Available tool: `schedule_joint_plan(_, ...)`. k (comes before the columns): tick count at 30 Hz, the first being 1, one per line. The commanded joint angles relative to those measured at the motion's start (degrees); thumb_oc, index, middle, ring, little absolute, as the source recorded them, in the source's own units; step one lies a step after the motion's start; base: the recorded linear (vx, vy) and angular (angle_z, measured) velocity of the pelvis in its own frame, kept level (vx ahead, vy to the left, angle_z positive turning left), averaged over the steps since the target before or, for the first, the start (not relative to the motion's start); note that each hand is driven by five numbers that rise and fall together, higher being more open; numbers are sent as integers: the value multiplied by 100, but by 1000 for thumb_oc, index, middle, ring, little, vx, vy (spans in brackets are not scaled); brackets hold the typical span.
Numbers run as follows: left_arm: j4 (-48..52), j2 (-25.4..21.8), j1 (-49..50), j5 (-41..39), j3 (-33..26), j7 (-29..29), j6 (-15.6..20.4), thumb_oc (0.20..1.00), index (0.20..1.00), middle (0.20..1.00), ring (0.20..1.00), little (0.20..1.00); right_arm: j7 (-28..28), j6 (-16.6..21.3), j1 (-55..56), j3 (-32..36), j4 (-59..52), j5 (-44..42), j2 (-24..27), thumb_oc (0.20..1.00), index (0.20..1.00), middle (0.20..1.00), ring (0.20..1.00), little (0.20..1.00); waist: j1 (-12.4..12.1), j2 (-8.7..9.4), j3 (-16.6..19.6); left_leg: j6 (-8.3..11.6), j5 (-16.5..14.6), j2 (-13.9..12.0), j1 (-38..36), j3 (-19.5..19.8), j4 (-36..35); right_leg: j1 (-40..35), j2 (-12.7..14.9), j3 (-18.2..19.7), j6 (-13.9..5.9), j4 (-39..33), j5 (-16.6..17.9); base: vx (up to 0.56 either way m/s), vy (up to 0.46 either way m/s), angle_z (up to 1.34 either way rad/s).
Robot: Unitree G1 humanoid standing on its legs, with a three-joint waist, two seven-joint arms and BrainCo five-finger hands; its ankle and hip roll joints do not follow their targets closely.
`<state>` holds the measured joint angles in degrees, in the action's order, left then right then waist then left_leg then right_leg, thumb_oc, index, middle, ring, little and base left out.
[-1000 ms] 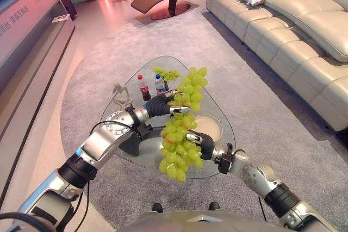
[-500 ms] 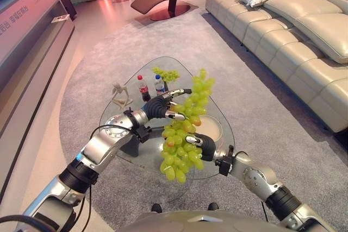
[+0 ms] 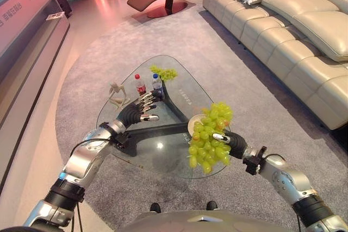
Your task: Pick up fruits into the plate
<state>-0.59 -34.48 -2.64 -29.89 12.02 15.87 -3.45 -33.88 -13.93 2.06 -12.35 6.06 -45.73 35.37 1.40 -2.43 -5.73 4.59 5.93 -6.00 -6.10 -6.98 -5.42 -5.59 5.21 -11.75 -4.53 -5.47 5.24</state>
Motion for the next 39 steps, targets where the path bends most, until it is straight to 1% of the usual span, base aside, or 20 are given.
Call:
schedule_joint_plan(1, -209, -207, -224, -246, -293, -37, 404, 1000, 1000, 1000, 1000, 1000, -128, 504, -420, 194, -173, 79, -21, 200, 200, 200, 200, 200, -19, 343, -108, -83, -395, 262, -212, -136, 42, -232, 115, -122, -230, 47, -57, 0, 0, 0)
schedule_joint_plan(3, -522, -171, -65, -151, -366, -92, 357, 1000, 1000, 1000, 1000, 1000, -71, 564, -438, 328, -36, 324, 115, 200, 200, 200, 200, 200, -34, 354, -147, -78, -392, 256, -190, -129, 42, -212, 115, -130, -228, 47, -54, -18, -42, 3)
schedule_joint_plan(5, -843, -141, 39, -94, -364, -158, 424, 1000, 1000, 1000, 1000, 1000, 18, 579, -501, 411, 65, 411, 268, 200, 200, 200, 200, 200, -50, 364, -196, -72, -382, 253, -164, -117, 42, -196, 109, -129, -226, 47, -53, -26, -48, 3)
schedule_joint_plan(7, -1327, -91, 153, -76, -359, -185, 539, 1000, 1000, 1000, 1000, 1000, 146, 678, -575, 489, 272, 607, 400, 200, 200, 200, 200, 200, -62, 373, -269, -70, -366, 250, -113, -109, 42, -146, 106, -112, -216, 47, -43, -27, -47, 2)
schedule_joint_plan(8, -1362, -83, 155, -93, -352, -203, 525, 1000, 1000, 1000, 1000, 1000, 171, 687, -584, 491, 290, 628, 411, 200, 200, 200, 200, 200, -62, 371, -275, -71, -366, 250, -107, -107, 42, -140, 106, -111, -215, 47, -42, -33, -41, 1)
schedule_joint_plan(11, -2073, 68, 178, -187, -290, -351, 730, 1000, 1000, 1000, 1000, 1000, 387, 910, -816, 511, 650, 809, 505, 200, 200, 200, 200, 200, -87, 377, -432, -72, -345, 243, 32, -83, 42, 4, 102, -82, -206, 47, -20, -83, -53, 0)
schedule_joint_plan(12, -2174, 83, 165, -198, -282, -358, 779, 1000, 1000, 1000, 1000, 1000, 415, 935, -855, 508, 694, 823, 509, 200, 200, 200, 200, 200, -88, 376, -454, -72, -342, 243, 52, -79, 42, 25, 101, -77, -204, 47, -16, -111, -58, 1)
schedule_joint_plan(13, -2563, 163, 117, -266, -239, -460, 855, 1000, 1000, 1000, 1000, 1000, 592, 1052, -1017, 472, 895, 936, 518, 200, 200, 200, 200, 200, -97, 374, -538, -71, -325, 244, 137, -58, 42, 112, 97, -56, -197, 47, 1, -182, -72, 0)
schedule_joint_plan(15, -3195, 316, 1, -325, -193, -563, 1062, 1000, 1000, 1000, 1000, 1000, 905, 1291, -1452, 399, 1294, 1049, 576, 200, 200, 200, 200, 200, -110, 363, -818, -75, -291, 244, 327, -1, 42, 316, 91, -22, -176, 80, 18, -230, -78, 0)
schedule_joint_plan(16, -3235, 329, -15, -305, -188, -584, 1060, 1000, 1000, 1000, 1000, 1000, 937, 1303, -1494, 389, 1327, 1051, 583, 200, 200, 200, 200, 200, -109, 359, -842, -75, -288, 243, 342, 4, 42, 333, 91, -20, -174, 85, 18, -143, -43, 0)
schedule_joint_plan(18, -3605, 444, -73, -335, -139, -664, 1141, 1000, 1000, 1000, 1000, 1000, 1089, 1401, -1766, 354, 1564, 1085, 640, 200, 200, 200, 200, 200, -124, 340, -1008, -78, -246, 249, 463, 45, 42, 448, 75, 14, -155, 112, 30, -111, -35, 4)
schedule_joint_plan(19, -3662, 465, -91, -347, -140, -681, 1138, 1000, 1000, 1000, 1000, 1000, 1110, 1415, -1817, 345, 1604, 1100, 650, 200, 200, 200, 200, 200, -123, 334, -1033, -78, -240, 250, 480, 52, 42, 464, 72, 17, -153, 117, 31, -107, -52, 15)
schedule_joint_plan(20, -3963, 552, -143, -392, -129, -789, 1055, 1000, 1000, 1000, 1000, 1000, 1253, 1434, -2027, 325, 1753, 1222, 697, 200, 200, 200, 200, 200, -127, 308, -1169, -83, -212, 245, 565, 75, 42, 554, 64, 42, -139, 145, 33, -116, -49, 13)
schedule_joint_plan(21, -4226, 665, -180, -350, -102, -770, 1213, 1000, 1000, 1000, 1000, 1000, 1298, 1528, -2237, 290, 1980, 1241, 710, 200, 200, 200, 200, 200, -147, 289, -1280, -85, -191, 255, 637, 106, 42, 627, 58, 57, -125, 166, 39, -156, -63, 12)
schedule_joint_plan(22, -4448, 802, -235, -279, -75, -806, 1251, 1000, 1000, 1000, 1000, 1000, 1367, 1585, -2471, 225, 2183, 1249, 741, 200, 200, 200, 200, 200, -150, 260, -1387, -86, -161, 257, 718, 149, 42, 710, 35, 76, -105, 195, 38, -149, -49, 2)
schedule_joint_plan(24, -4748, 930, -245, -328, -14, -788, 1248, 1000, 1000, 1000, 1000, 1000, 1442, 1602, -2707, 202, 2362, 1237, 806, 200, 200, 200, 200, 200, -157, 216, -1525, -79, -115, 261, 827, 190, 42, 841, 18, 85, -87, 256, 36, -103, -31, 4)
schedule_joint_plan(25, -4949, 1028, -291, -283, 15, -773, 1177, 1000, 1000, 1000, 1000, 1000, 1512, 1577, -2910, 163, 2496, 1247, 831, 200, 200, 200, 200, 200, -163, 177, -1609, -70, -91, 266, 919, 226, 48, 934, 6, 91, -70, 295, 25, -80, -13, 6)
schedule_joint_plan(26, -5114, 1087, -317, -273, 103, -782, 1244, 1000, 1000, 1000, 1000, 1000, 1539, 1558, -3076, 144, 2626, 1217, 871, 200, 200, 200, 200, 200, -167, 148, -1683, -62, -75, 265, 975, 260, 59, 989, -7, 91, -56, 324, 15, -69, -10, 5)
schedule_joint_plan(32, -5383, 1242, -424, -273, 392, -736, 1350, 1000, 1000, 1000, 1000, 1000, 1786, 1548, -3788, 53, 3151, 1132, 1027, 200, 200, 200, 200, 200, -229, -28, -2013, -21, 20, 355, 1321, 409, 95, 1326, -33, 42, -12, 476, -30, -76, 9, 9)
schedule_joint_plan(39, -5206, 1297, -613, -311, 675, -774, 1479, 1000, 1000, 1000, 1000, 1000, 2119, 1445, -4497, -32, 3605, 1210, 1063, 200, 200, 200, 200, 200, -315, -233, -2351, 14, 163, 444, 1688, 491, 146, 1776, 17, -49, 18, 763, -86, -69, 32, 8)
